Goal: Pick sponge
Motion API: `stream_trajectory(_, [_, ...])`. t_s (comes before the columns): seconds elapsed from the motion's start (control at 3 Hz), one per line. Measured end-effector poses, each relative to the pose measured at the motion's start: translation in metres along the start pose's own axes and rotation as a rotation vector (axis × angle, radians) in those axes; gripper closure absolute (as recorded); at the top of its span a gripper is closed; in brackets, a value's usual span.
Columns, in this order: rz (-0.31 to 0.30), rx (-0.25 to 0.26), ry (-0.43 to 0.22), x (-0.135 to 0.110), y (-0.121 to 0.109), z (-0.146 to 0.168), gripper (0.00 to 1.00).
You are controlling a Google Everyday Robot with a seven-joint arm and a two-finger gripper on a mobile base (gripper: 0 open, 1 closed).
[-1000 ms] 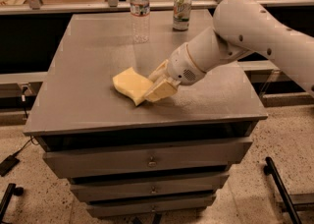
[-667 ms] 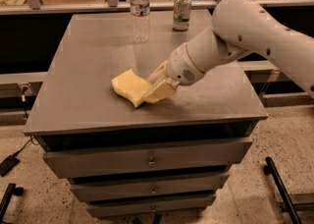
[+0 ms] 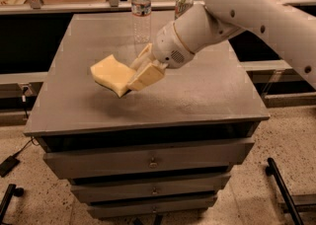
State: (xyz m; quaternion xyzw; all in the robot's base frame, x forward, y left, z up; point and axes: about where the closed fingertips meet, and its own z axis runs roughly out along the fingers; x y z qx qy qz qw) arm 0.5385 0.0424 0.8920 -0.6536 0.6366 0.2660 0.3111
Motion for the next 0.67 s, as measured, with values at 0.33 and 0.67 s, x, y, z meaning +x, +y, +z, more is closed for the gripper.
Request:
stream_trajectory(0.33, [-0.075, 0.013, -0.013, -0.0398, -0.0018, -0.0097, 1.00])
stream_trajectory(0.67, [-0.075, 0.013, -0.013, -0.0399, -0.0018, -0.0096, 1.00])
